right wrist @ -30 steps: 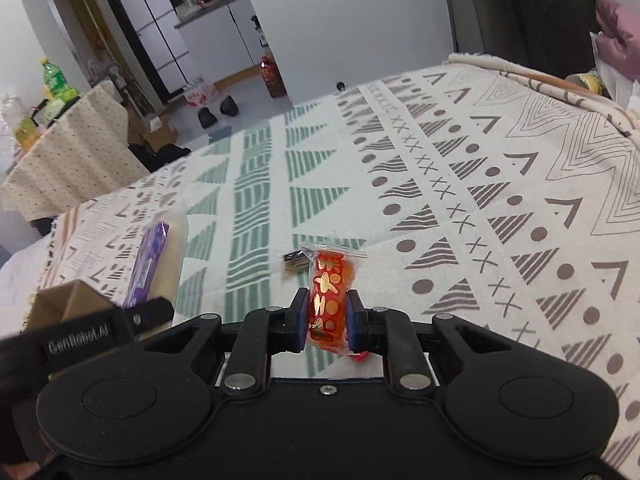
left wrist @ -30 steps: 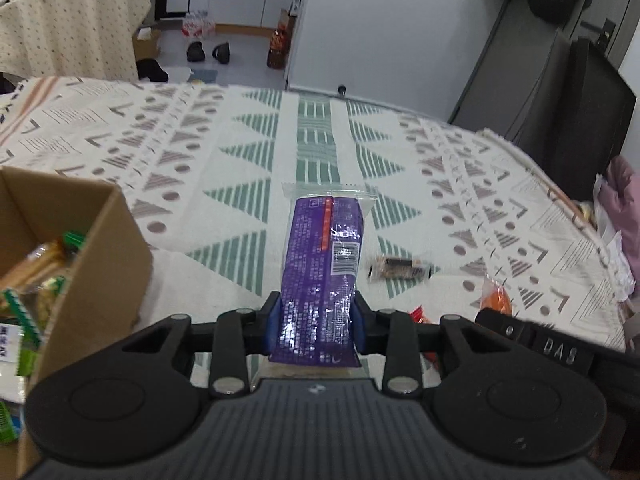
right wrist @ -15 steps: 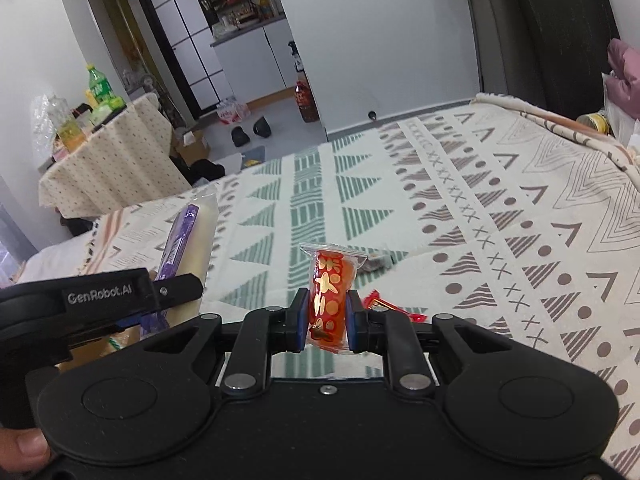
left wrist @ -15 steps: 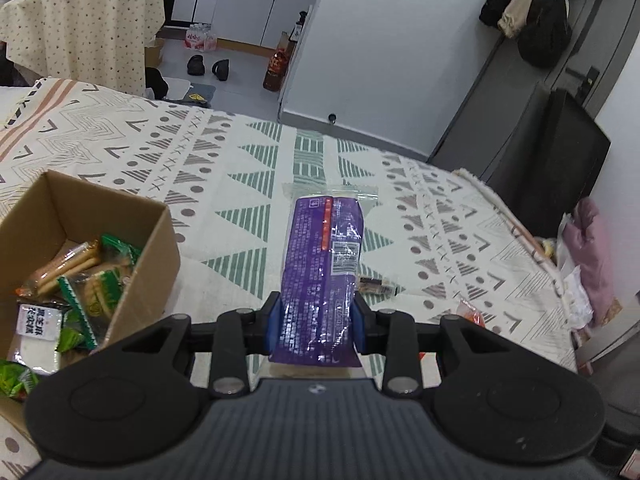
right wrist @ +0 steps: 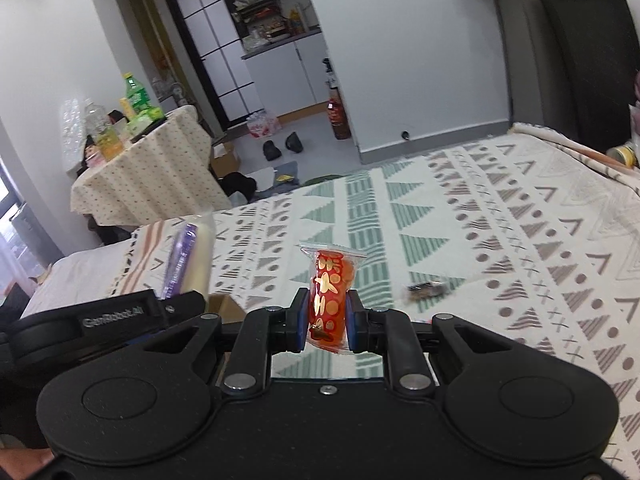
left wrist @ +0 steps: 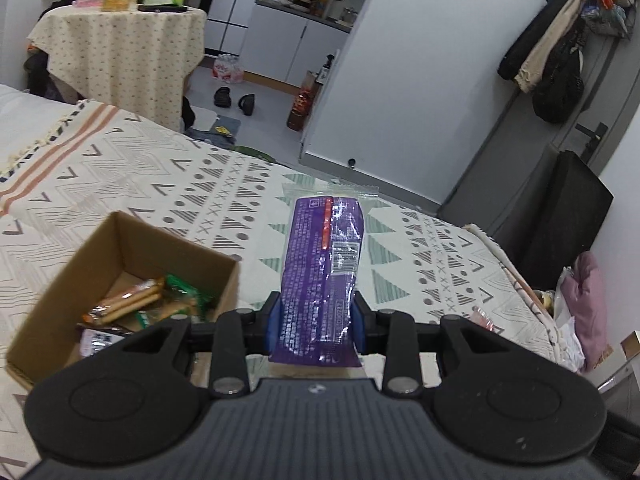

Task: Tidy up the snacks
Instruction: 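Carry both snacks over the cardboard box and open both tools to drop them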

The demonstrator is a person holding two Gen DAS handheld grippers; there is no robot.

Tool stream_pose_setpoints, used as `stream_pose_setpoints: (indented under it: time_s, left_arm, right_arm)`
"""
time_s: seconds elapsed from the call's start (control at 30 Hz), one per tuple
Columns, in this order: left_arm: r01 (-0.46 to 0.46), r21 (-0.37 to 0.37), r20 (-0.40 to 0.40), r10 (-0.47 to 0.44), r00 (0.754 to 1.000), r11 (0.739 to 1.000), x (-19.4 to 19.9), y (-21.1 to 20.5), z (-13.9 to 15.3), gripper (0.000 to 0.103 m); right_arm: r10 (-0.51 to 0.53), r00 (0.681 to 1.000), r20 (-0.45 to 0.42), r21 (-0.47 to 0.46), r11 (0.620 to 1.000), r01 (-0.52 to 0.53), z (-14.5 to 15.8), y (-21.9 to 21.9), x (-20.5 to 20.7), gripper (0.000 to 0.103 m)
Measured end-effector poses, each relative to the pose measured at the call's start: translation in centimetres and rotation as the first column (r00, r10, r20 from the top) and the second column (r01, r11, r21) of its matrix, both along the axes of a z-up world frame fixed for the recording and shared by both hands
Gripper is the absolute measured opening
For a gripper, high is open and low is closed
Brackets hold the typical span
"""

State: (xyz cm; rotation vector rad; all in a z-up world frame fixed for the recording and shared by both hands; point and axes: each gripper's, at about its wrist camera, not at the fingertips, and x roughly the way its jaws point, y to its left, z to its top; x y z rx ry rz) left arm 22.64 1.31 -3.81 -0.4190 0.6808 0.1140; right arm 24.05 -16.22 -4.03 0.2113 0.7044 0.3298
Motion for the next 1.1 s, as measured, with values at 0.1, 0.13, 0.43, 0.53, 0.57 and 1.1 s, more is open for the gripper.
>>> stream_pose_setpoints:
  time_s: [0.1, 0.13, 0.43, 0.53, 0.57, 1.1]
  left_arm:
    - [-0.014, -0.017, -0.008, 0.014, 1.0, 1.0, 0.0, 1.3, 0.1, 0.034]
    - [-0.021, -0.024, -0.007, 0.021, 1.0, 0.999, -0.1, 1.8, 0.1, 0.034]
    - [-0.092, -0.032, -0.003, 0.092, 0.996, 0.995, -1.1, 6.3, 0.5, 0.034]
    - [-0.112, -0.054, -0.017, 0.111, 0.994, 0.992, -1.1, 7.5, 0.0, 0.034]
    - [-0.12, -0.06, -0.021, 0.119, 0.993, 0.991, -1.2, 8.0, -0.1, 0.034]
    - [-0.28, -0.111, -0.138, 0.264, 0.955, 0.954, -0.6, 13.6, -4.3, 0.037]
  right_arm:
    - [0.019, 1.0, 0.005, 0.003, 1.0, -0.019, 0.4, 1.4, 0.0, 0.018]
    - [0.025, 1.0, 0.008, 0.006, 1.0, -0.025, 0.5, 1.9, -0.1, 0.018]
    - [0.088, 0.996, 0.002, 0.016, 0.996, -0.088, 0.3, 6.0, 0.0, 0.018]
    - [0.104, 0.995, -0.001, 0.019, 0.994, -0.104, 0.2, 7.3, 0.3, 0.018]
    - [0.109, 0.994, -0.002, 0.021, 0.994, -0.109, 0.2, 7.7, 0.4, 0.018]
    - [0.169, 0.984, -0.06, 0.064, 0.984, -0.165, -2.3, 12.5, 2.4, 0.018]
